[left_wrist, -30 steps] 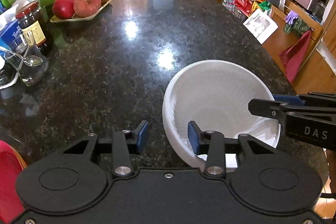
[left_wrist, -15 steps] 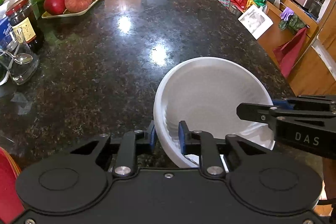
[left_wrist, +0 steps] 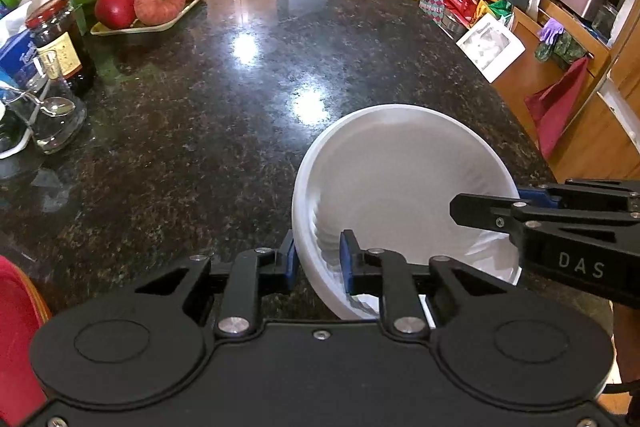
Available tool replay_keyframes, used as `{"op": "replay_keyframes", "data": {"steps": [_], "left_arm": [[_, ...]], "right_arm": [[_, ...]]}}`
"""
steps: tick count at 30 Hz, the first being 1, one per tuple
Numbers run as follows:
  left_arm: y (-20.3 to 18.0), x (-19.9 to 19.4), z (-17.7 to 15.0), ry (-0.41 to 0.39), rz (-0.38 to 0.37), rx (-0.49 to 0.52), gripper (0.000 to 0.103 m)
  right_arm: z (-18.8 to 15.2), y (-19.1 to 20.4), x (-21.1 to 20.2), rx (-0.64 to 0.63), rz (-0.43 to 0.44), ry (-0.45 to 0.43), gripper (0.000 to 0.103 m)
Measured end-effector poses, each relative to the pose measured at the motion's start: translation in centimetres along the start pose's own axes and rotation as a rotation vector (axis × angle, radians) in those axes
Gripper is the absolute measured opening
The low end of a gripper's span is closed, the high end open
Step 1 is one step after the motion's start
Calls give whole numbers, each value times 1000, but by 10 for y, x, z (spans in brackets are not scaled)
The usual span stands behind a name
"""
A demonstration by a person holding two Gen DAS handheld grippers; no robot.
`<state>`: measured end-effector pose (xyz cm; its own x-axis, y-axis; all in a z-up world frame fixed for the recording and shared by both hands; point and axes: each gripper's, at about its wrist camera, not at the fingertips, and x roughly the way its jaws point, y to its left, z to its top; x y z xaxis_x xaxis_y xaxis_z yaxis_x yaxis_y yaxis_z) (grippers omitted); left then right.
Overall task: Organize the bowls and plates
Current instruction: 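Carry the bowl stack with both grippers toward the red plate stack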
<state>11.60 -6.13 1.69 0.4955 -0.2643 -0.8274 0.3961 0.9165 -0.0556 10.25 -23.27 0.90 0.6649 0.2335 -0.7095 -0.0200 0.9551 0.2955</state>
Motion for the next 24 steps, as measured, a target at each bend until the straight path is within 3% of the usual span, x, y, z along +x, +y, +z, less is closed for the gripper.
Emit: {"op": "replay_keyframes", "data": {"steps": [24], "left_arm": [[-4, -35, -36, -64, 98, -109, 27]], "right_arm": [[-23, 17, -31, -152, 98, -13, 23]]}}
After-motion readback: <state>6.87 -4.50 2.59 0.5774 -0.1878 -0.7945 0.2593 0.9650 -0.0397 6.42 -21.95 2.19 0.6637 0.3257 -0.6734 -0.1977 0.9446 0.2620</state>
